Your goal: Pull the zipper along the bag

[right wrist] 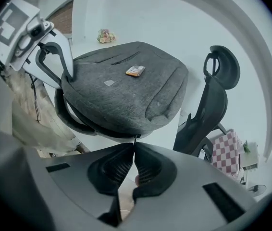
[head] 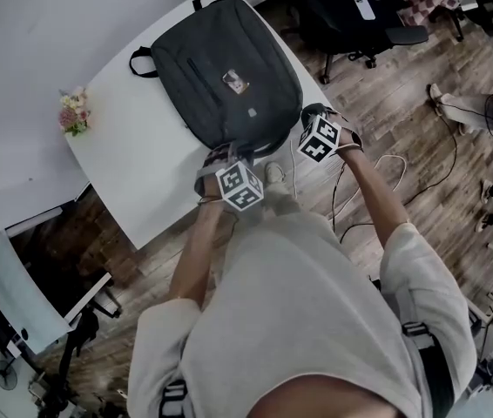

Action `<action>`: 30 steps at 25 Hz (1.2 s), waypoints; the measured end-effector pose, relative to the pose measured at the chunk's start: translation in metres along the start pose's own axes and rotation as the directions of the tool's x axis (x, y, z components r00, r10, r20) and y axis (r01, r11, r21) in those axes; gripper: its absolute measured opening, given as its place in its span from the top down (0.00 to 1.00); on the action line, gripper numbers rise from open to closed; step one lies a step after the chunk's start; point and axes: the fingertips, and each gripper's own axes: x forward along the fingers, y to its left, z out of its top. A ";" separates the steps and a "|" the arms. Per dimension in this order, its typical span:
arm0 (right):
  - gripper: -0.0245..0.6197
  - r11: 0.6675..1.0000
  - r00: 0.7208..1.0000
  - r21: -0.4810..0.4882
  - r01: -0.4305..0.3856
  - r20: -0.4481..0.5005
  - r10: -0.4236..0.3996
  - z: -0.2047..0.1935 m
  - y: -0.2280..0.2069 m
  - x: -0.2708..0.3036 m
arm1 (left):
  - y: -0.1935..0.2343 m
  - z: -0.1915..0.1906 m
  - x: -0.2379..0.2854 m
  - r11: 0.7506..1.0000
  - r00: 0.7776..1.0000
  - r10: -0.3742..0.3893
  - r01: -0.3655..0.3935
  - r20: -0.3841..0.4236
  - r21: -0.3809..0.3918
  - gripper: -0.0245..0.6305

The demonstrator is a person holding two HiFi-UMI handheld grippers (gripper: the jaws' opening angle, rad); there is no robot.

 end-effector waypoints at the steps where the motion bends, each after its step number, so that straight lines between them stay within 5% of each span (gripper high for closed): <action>1: 0.93 1.000 1.000 -0.003 -0.006 0.000 0.006 -0.001 0.002 -0.001 | 0.000 0.000 0.001 1.000 1.000 0.001 -0.001 0.000 -0.005 0.81; 11: 0.93 0.999 0.999 -0.002 -0.048 -0.006 0.048 -0.012 0.016 -0.007 | -0.004 -0.001 -0.003 1.000 1.000 -0.023 0.023 0.013 -0.006 0.79; 15: 0.93 0.999 0.999 -0.004 -0.052 0.001 0.052 -0.012 0.015 -0.007 | -0.004 0.032 -0.017 0.998 0.995 -0.055 0.057 0.086 -0.022 0.62; 19: 0.93 0.999 0.999 0.005 -0.052 0.008 0.052 -0.010 0.018 -0.006 | -0.007 0.067 0.011 0.992 0.989 -0.124 0.123 0.079 0.017 0.60; 26: 0.93 0.999 0.999 -0.026 -0.048 0.017 0.048 -0.013 0.018 -0.009 | -0.002 0.085 0.011 0.989 0.989 -0.133 0.128 0.070 0.075 0.84; 30: 0.93 0.999 0.999 -0.008 -0.050 0.020 0.050 -0.011 0.017 -0.014 | 0.003 0.087 0.006 0.992 0.991 -0.115 0.111 0.072 0.061 0.86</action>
